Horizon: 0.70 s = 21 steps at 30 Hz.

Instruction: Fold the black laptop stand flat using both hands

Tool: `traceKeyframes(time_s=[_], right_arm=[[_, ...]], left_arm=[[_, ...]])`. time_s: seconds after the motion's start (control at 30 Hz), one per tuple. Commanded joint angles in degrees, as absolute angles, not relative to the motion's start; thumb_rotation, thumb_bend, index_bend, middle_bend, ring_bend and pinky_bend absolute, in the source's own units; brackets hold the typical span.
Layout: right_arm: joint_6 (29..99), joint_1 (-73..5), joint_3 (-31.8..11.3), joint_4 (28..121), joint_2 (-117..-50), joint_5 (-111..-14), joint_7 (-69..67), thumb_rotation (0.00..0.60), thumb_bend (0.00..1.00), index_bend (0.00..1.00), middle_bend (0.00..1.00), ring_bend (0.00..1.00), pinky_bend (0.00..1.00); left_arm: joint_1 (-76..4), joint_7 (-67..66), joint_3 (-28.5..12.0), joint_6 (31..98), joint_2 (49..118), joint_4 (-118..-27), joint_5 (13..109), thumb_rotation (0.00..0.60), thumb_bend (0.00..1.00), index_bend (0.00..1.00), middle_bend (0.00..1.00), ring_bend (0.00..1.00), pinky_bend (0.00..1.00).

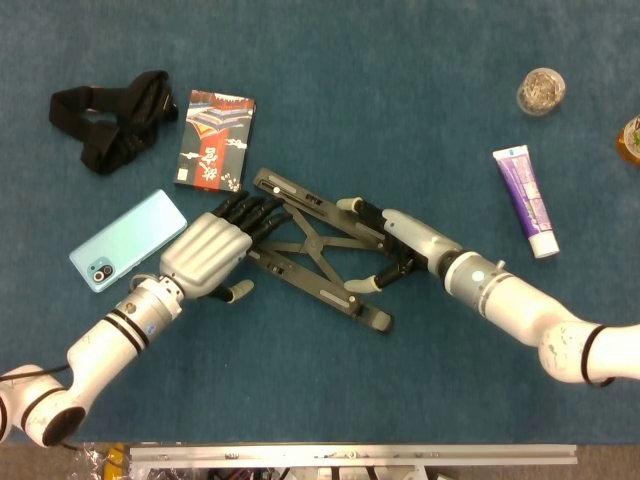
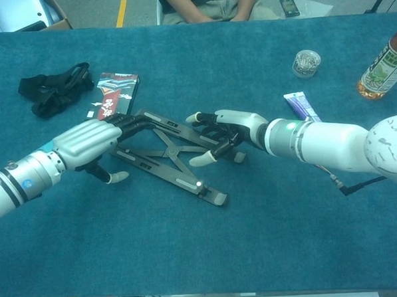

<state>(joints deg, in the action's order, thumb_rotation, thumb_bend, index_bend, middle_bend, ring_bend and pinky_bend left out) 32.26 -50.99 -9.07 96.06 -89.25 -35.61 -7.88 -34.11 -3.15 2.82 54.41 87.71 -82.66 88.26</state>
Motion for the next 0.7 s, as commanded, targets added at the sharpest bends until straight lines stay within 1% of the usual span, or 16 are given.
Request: traceKeyframes(time_s=[0.03,0.2,0.7], right_arm=[[32.11,-50.93,-9.0,95.96,-89.22,-35.9,-8.14,0.517,0.14,0.0,0.0,0.0,0.09],[31.7,-50.74,-8.95,95.62,-89.44,-36.6,-8.89,0.511,0.13,0.0,0.0,0.0,0.09],[31.2,-50.81,-8.96,95.01,-90.1,-37.76,-10.23,0.504,0.14,0.0,0.0,0.0,0.09]], left_arm=[[-33.89,-2.68,3.28,55.64,88.8,-81.06,89.5,0.6,0.28,0.0,0.0,0.0,0.0],[-33.56,-0.68,3.62,57.96,90.47,-78.34,91.42,0.6,0.28,0.0,0.0,0.0,0.0],[-33.34,1.74,4.75,60.05,93.93,-72.67,93.64,0.6,0.28,0.0,0.0,0.0,0.0]])
